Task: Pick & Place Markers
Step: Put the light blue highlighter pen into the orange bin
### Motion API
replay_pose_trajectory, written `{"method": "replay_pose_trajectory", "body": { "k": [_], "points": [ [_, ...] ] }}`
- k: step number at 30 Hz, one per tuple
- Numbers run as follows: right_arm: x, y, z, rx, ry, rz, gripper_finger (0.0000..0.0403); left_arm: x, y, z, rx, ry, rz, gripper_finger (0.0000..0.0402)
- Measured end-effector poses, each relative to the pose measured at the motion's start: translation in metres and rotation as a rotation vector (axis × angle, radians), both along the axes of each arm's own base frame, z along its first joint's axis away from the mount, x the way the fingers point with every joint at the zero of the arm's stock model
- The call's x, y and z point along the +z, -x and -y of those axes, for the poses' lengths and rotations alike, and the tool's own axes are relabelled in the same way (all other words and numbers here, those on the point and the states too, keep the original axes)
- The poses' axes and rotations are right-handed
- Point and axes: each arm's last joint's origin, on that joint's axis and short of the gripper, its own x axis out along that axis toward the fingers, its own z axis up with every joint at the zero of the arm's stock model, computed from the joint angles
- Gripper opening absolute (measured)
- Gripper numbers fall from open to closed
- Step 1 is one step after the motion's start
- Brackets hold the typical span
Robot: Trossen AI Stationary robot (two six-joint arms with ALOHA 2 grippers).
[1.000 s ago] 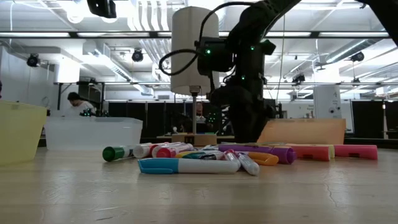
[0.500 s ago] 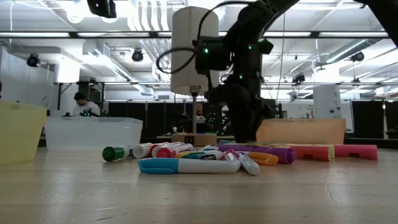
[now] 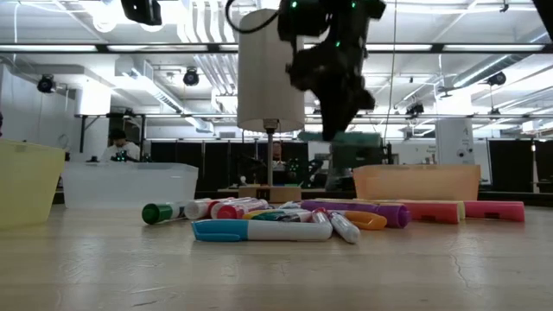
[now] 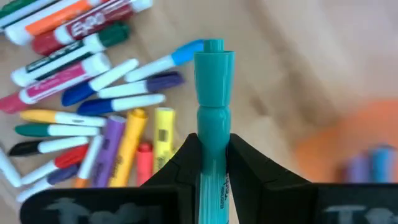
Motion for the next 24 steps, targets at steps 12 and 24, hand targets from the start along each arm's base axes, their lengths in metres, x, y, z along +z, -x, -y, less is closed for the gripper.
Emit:
{"method": "replay_pose_trajectory", "body": {
  "k": [12, 24],
  "points": [
    [0.061, 0.044, 0.01, -0.053, 0.216, -0.025, 0.0049, 0.0, 0.0, 0.0, -0.001, 0.001, 0.003, 0.0],
    [0.038, 0.069, 0.047, -0.014, 0.241, -0.225, 0.0063, 0.0, 0.0, 0.0, -0.004, 0.003, 0.003, 0.0]
  ]
}}
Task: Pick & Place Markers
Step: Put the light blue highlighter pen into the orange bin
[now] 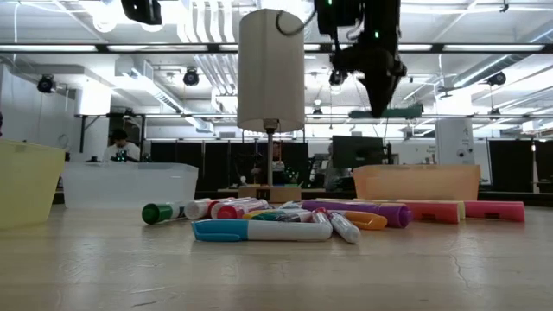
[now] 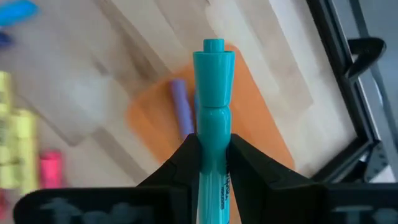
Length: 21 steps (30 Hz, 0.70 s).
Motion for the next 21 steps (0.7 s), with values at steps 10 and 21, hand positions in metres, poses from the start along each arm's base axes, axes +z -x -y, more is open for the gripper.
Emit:
{"method": "replay_pose_trajectory", "body": {
  "k": [10, 21],
  "points": [
    [-0.052, 0.031, 0.027, 0.069, -0.075, -0.219, 0.0064, 0.0, 0.0, 0.0, 0.0, 0.006, 0.0, 0.0],
    [-0.089, 0.045, 0.041, 0.134, -0.119, -0.279, 0.0065, 0.0, 0.0, 0.0, 0.0, 0.015, 0.001, 0.0]
  ]
}}
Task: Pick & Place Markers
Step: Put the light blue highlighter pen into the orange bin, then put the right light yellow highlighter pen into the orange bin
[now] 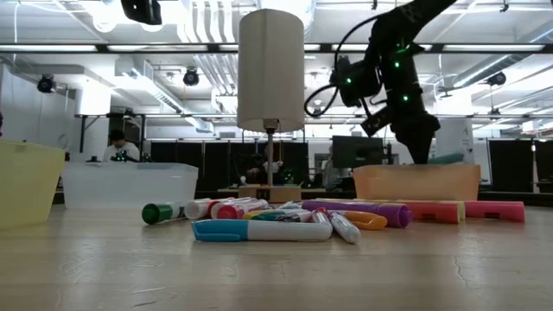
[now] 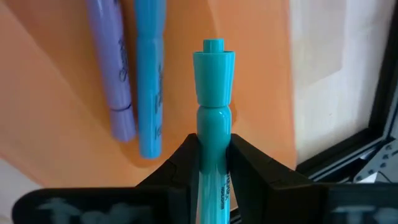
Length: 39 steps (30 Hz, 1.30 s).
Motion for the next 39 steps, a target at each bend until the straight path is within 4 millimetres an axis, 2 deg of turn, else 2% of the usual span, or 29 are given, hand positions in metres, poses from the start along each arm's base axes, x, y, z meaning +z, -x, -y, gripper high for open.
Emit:
{"method": "replay_pose_trajectory", "body": {
  "k": [10, 16, 22, 31, 39],
  "points": [
    [-0.006, 0.003, 0.0, 0.005, -0.01, -0.015, 0.0067, 0.0, 0.0, 0.0, -0.005, 0.015, 0.0, 0.0],
    [-0.004, 0.001, 0.001, -0.011, 0.002, -0.002, 0.0087, 0.0, 0.0, 0.0, -0.005, 0.014, 0.0, 0.0],
    [0.003, -0.005, 0.004, -0.016, 0.023, 0.035, 0.0104, 0.0, 0.0, 0.0, -0.005, 0.014, 0.0, 0.0],
    [0.017, -0.014, 0.008, -0.018, 0.05, 0.094, 0.0106, 0.0, 0.0, 0.0, -0.005, 0.015, 0.0, 0.0],
    [0.042, -0.026, 0.013, -0.122, 0.108, 0.21, 0.0106, 0.0, 0.0, 0.0, -0.006, 0.016, 0.0, 0.0]
  ]
}}
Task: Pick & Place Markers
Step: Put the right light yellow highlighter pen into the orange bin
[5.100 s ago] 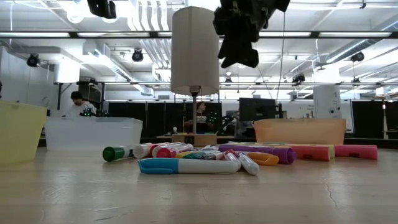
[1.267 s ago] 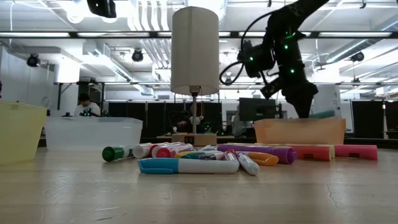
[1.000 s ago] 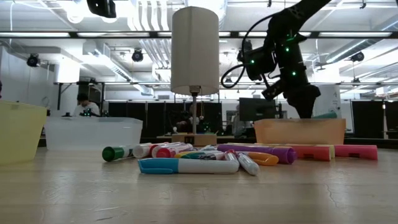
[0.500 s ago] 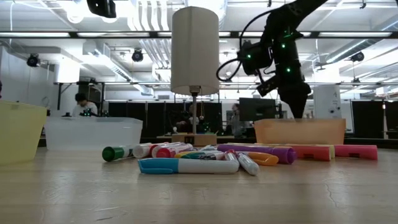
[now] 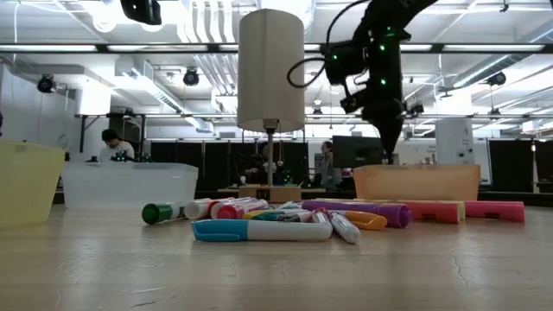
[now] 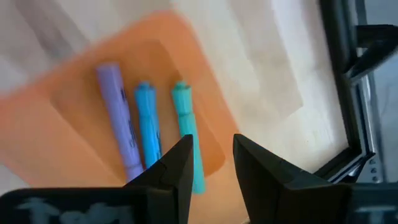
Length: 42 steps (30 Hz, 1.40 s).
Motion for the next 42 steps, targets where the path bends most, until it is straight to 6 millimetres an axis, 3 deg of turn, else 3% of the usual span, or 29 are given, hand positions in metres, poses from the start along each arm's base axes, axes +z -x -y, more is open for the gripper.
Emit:
{"method": "replay_pose_trajectory", "body": {
  "k": [9, 16, 26, 35, 42],
  "points": [
    [0.03, -0.014, 0.0, -0.083, -0.06, 0.184, 0.0095, 0.0, 0.0, 0.0, -0.001, 0.0, 0.0, 0.0],
    [0.04, -0.021, -0.005, -0.128, -0.092, 0.258, 0.0083, 0.0, 0.0, -0.001, 0.022, -0.028, -0.002, 0.0],
    [0.04, -0.033, -0.003, -0.08, -0.054, 0.358, 0.0068, 0.0, 0.001, -0.008, 0.28, -0.157, -0.033, 0.0],
    [0.048, -0.049, 0.002, 0.103, 0.022, 0.495, 0.0072, -0.004, 0.0, -0.015, 0.546, -0.153, -0.087, 0.0],
    [0.052, -0.056, 0.005, 0.165, 0.072, 0.557, 0.0068, -0.008, -0.006, -0.017, 0.628, -0.102, -0.105, 0.0]
  ]
}}
